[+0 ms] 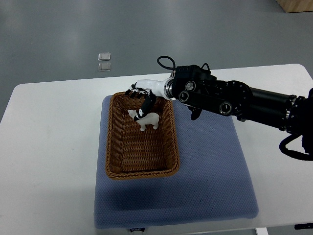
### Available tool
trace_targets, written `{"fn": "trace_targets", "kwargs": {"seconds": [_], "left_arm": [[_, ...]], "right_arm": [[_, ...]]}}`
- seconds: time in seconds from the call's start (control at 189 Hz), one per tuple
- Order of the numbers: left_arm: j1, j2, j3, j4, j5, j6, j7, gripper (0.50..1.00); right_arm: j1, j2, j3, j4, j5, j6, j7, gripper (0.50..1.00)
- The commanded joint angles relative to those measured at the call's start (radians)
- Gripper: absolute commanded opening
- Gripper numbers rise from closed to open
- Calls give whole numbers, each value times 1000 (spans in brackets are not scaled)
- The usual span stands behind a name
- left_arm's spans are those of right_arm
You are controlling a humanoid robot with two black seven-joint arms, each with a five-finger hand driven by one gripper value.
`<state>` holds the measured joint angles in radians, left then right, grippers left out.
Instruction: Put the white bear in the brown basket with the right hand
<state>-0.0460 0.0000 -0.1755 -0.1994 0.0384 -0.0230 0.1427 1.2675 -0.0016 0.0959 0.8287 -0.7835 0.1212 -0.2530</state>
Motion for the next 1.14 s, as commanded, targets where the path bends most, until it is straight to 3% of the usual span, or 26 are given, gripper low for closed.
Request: {"fn": "trace_targets", "kwargs": {"seconds": [0.0, 0.106, 0.302, 0.482, 0.588, 0.663, 1.134], "left_arm": [[0, 0, -1, 0, 0, 0, 0, 1000], [0, 0, -1, 0, 0, 0, 0, 1000], [2, 0, 1, -2, 0, 0, 0, 1000], [0, 0, 4, -3, 1, 0, 0, 1000], [0, 0, 4, -5, 1, 0, 0, 1000], [0, 0, 4, -5, 1, 0, 0, 1000], [0, 0, 4, -12, 1, 0, 0, 1000]], "right_arm": [[4, -35, 81, 7, 9, 0, 1, 862], [-11, -90, 208, 9, 32, -3, 11, 868], [-200, -153, 550, 6, 118, -26, 124, 870], [-418, -78, 944, 3, 250, -68, 207, 870], [-525, -25, 1107, 3, 375, -77, 319, 889], [-562, -23, 1139, -3, 452, -71, 359, 919], [-583, -12, 1150, -109, 691, -71, 414, 928]]}}
